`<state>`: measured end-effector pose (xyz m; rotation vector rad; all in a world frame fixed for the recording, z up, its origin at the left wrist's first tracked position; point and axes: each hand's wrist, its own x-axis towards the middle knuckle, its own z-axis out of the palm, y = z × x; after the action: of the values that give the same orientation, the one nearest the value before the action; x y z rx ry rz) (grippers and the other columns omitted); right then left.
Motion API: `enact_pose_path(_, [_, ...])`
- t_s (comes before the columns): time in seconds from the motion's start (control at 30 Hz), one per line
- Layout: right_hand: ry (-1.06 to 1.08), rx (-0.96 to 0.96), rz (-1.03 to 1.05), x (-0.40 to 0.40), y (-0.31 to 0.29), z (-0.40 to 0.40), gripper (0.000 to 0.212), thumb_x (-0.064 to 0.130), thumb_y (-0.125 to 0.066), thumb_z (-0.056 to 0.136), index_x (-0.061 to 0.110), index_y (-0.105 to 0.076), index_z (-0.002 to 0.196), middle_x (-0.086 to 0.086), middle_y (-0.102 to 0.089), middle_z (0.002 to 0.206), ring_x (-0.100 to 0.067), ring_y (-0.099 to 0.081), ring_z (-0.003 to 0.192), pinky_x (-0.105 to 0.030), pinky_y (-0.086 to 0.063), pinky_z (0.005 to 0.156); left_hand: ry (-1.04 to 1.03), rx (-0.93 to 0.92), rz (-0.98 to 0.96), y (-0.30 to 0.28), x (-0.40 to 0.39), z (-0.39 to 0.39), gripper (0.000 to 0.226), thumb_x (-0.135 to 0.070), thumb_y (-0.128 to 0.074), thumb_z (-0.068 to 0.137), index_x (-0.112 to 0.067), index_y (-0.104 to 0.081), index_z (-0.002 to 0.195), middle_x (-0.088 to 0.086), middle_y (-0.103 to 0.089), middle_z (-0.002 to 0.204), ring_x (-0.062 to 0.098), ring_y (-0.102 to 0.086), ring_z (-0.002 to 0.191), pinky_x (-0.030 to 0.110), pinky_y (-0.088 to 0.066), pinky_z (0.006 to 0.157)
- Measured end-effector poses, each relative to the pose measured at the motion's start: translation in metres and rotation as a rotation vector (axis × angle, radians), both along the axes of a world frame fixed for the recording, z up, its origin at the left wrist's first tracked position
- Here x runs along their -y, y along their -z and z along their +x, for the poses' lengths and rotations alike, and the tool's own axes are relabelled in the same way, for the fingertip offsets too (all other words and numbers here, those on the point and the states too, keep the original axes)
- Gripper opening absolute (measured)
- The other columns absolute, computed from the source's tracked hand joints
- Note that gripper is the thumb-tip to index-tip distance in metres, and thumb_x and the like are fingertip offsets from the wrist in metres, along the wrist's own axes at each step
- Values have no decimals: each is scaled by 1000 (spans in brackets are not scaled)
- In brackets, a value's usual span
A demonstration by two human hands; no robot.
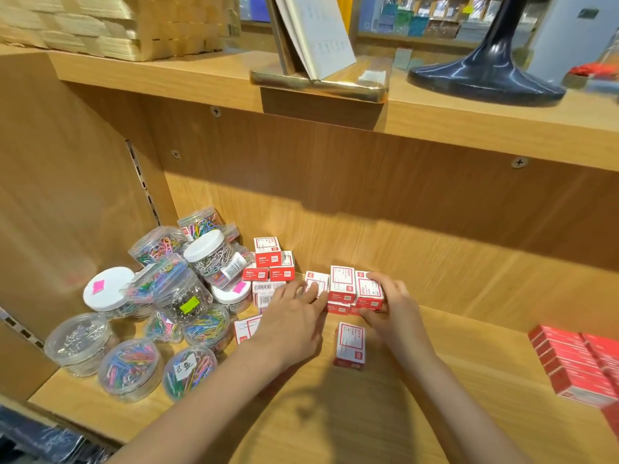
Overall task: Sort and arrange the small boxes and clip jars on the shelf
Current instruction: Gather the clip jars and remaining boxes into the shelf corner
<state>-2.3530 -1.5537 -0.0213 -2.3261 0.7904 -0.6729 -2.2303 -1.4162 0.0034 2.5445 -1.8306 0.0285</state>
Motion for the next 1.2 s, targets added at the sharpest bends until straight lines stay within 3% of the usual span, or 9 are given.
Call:
enact_pose_path(0.23, [63,-13,28,12,-6,-38,57,-2,-71,74,14,-50,125,2,-45,106,-16,-53,100,-26,-46,87,104,-135,49,-3,26,-19,61,-30,-41,93,-20,-14,147,2,-15,155,24,-15,140,35,-12,112])
enact_pose_path(0.4, [89,13,-174,7,-18,-50,43,15,-70,80,18,-56,120,7,-38,113,-11,-43,104,-10,-27,86,79,-217,-39,-13,7,-1,61,-29,-45,92,-19,-19,146,0,-21,152,20,-22,137,31,-16,113])
enact_pose_path(0.53, [-148,-53,-362,-19,-13,-40,30,43,-61,74,26,-61,98,9,-59,98,-15,-45,94,-17,-29,82,-11,-73,-173,-13,-32,21,36,-26,-56,82,-10,-59,115,12,-58,111,34,-53,98,41,-45,86])
enact_pose_path(0.63, [-252,-270,-515,-31,1,-33,38,48,-61,68,27,-60,100,9,-61,101,-17,-40,97,-32,-39,82,-57,-5,-182,-9,-55,26,26,-31,-65,71,-10,-65,85,10,-61,83,33,-60,72,43,-52,60])
enact_pose_path(0.73, [-269,-285,-376,-33,-1,-30,40,33,-75,70,25,-59,105,14,-49,98,-19,-39,101,-33,-31,81,-129,-10,-61,-11,-66,20,41,-44,-45,86,-14,-59,110,7,-57,110,30,-57,96,41,-47,84])
enact_pose_path(0.9, [-194,-62,-327,-26,-25,2,36,34,-72,68,21,-60,99,11,-57,97,-16,-37,99,-30,-26,82,-155,-71,78,-9,-75,18,58,-62,-36,85,-24,-38,130,0,-38,138,20,-37,127,39,-10,112])
enact_pose_path(1.0, [-142,-190,-371,-15,-33,22,38,34,-66,80,19,-52,111,7,-54,113,-18,-31,111,-29,-21,84,-140,-97,205,-14,-84,19,92,-83,-34,65,-27,-29,137,-1,-33,143,18,-27,135,51,12,112])
enact_pose_path(1.1, [-95,-336,-484,-10,-22,25,36,34,-60,85,20,-52,117,3,-44,132,-19,-24,118,-33,-22,91,-98,-55,195,-12,-89,16,92,-75,-52,68,-27,-22,141,0,-32,141,18,-24,135,49,17,111])
enact_pose_path(1.2, [-61,-125,-488,-19,-14,19,23,31,-58,81,15,-62,96,-6,-49,126,-19,-30,112,-37,-30,88,-86,-63,112,-8,-93,14,88,-66,-59,71,-25,-23,140,1,-36,134,20,-29,129,41,11,113])
